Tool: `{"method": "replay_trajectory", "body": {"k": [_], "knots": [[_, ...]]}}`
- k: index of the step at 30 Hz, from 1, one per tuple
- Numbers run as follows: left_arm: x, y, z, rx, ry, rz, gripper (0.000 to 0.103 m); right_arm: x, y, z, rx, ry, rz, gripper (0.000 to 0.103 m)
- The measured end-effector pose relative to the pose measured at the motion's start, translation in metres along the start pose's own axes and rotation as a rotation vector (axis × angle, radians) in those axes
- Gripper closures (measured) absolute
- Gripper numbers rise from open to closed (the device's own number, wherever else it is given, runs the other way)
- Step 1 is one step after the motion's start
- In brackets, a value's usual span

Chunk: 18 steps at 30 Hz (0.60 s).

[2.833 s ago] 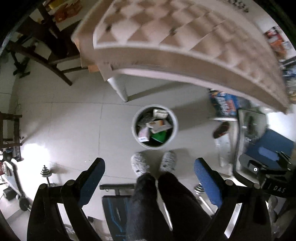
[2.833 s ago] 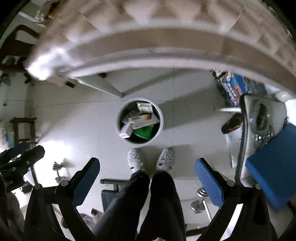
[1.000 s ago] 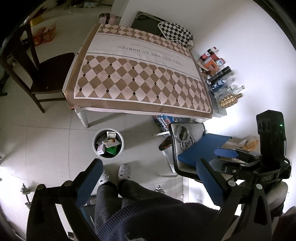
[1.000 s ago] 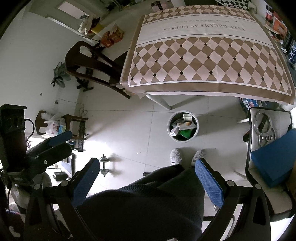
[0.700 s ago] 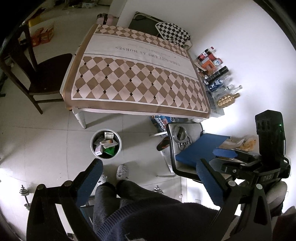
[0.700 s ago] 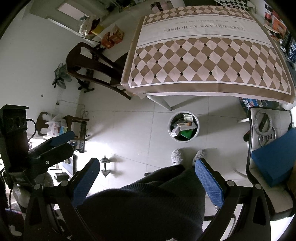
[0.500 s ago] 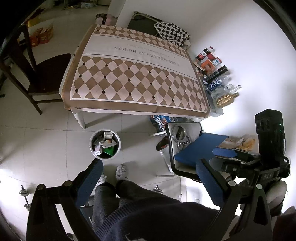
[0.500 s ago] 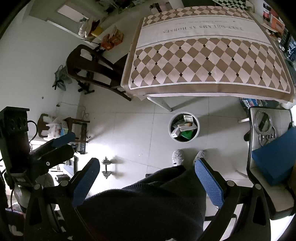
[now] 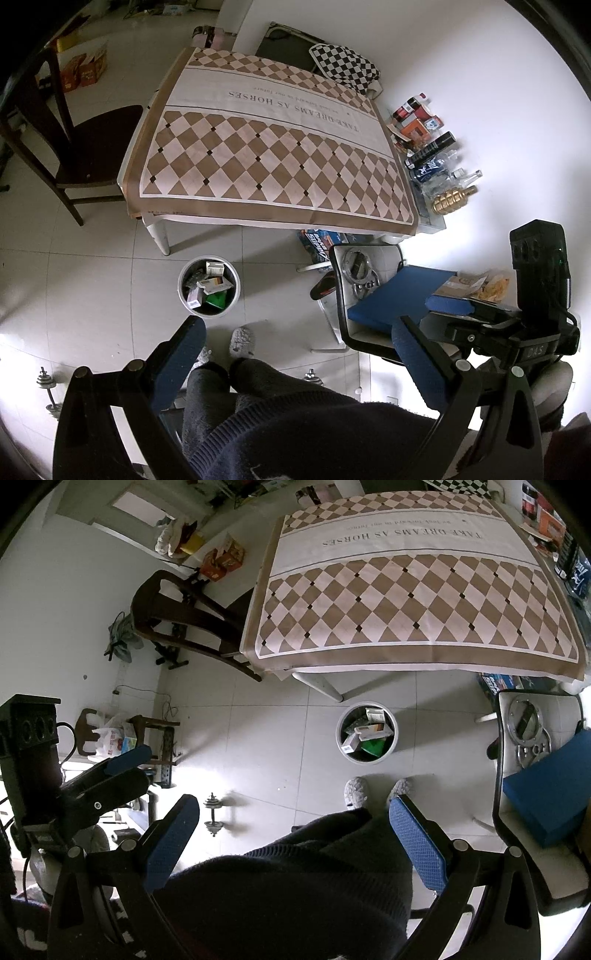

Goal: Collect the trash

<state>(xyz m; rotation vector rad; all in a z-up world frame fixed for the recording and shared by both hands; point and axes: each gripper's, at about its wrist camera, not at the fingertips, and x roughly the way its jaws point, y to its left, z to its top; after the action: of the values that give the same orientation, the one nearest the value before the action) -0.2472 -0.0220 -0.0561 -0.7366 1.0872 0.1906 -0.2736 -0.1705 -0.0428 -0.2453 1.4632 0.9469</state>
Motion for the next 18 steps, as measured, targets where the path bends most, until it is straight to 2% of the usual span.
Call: {"method": "replay_trajectory", "body": {"k": [18], "knots": [[-0.0012, 0.0020, -0.0004, 0.001, 0.000, -0.002, 0.000, 0.0017, 0.0079, -0.0018, -0.001, -0.003, 0.006, 0.000]]}}
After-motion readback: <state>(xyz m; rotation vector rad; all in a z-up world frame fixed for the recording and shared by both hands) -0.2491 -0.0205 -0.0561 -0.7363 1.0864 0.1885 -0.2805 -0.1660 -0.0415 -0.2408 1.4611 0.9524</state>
